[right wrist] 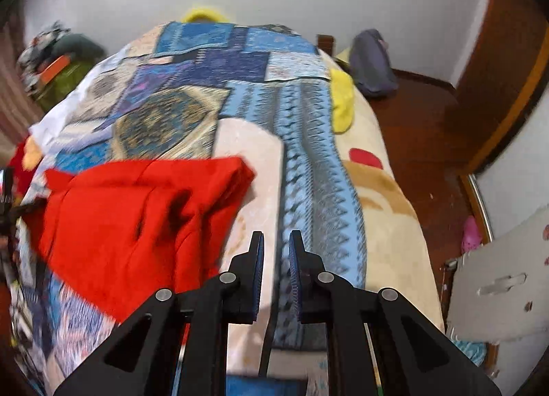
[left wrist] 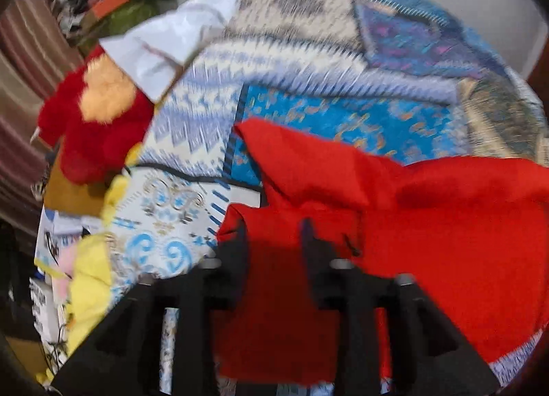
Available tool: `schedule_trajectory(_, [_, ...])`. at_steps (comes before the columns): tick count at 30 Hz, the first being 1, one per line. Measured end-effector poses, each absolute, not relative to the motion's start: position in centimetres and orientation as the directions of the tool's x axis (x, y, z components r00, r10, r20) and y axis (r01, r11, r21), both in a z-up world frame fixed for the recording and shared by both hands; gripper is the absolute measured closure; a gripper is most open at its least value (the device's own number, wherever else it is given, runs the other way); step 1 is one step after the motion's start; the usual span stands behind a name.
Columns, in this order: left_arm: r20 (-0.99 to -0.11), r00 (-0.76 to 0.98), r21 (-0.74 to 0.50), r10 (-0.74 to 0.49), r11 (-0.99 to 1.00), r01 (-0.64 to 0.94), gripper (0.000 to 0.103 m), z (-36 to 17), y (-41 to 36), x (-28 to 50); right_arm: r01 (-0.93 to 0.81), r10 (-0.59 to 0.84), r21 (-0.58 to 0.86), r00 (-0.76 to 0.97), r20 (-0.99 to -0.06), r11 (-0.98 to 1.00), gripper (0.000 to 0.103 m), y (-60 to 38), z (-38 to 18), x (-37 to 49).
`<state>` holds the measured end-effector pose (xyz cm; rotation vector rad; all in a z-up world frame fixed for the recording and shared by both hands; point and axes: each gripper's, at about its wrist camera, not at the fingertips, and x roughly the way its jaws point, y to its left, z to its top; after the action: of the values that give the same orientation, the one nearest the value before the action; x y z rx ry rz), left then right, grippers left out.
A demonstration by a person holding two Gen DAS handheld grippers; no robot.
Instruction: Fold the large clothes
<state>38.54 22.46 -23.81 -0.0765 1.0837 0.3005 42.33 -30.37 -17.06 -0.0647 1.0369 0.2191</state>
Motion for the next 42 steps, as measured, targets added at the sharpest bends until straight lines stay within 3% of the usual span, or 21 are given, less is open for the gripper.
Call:
schedule_trajectory(2, [-0.852,0.487,0.060,0.191,0.961,-0.271,0.034,-21.7,22.1,37.3,-0.272,0.207,0.078,0.484,-0.850,0.959,0.093,-29.0,-16.4,40.7])
schedule_trajectory(6, [-0.830,0.543,0.003,0.127,0.975,-0.224,0.020,-18.4,20.3,34.4,-0.375,0.344,0.179,0.440,-0.830,0.910,0.093,-24.8,-16.1,38.5])
schedule_trajectory(12, [-0.846,0.532,-0.020,0.018,0.998,-0.065,0.019,-19.4,15.1,31.5,-0.512,0.463,0.266,0.307,-0.831,0.817,0.093,-17.0,-17.8,36.9])
schedule_trajectory(17, [-0.887,0.461,-0.022,-0.039,0.999,0.042,0.019,-23.5,10.5,31.1,-0.586,0.434,0.233,0.228,-0.871,0.776,0.093,-11.9,-20.4,36.0])
schedule_trajectory(23, [-0.914,0.404,-0.024,-0.040,0.999,0.044,0.019,-27.4,8.4,33.0,-0.612,0.374,0.209,0.154,-0.915,0.763,0.093,-9.1,-23.8,36.9])
schedule_trajectory(29, [-0.896,0.441,-0.036,-0.048,0.999,0.034,0.019,-26.4,9.8,34.8,-0.590,0.369,0.209,0.164,-0.915,0.780,0.093,-8.9,-24.6,39.2])
schedule_trajectory(42, [-0.860,0.488,0.125,0.147,0.989,-0.078,0.019,-23.0,16.6,43.4,-0.504,0.574,0.495,0.001,-0.819,0.707,0.093,-11.8,-21.9,48.0])
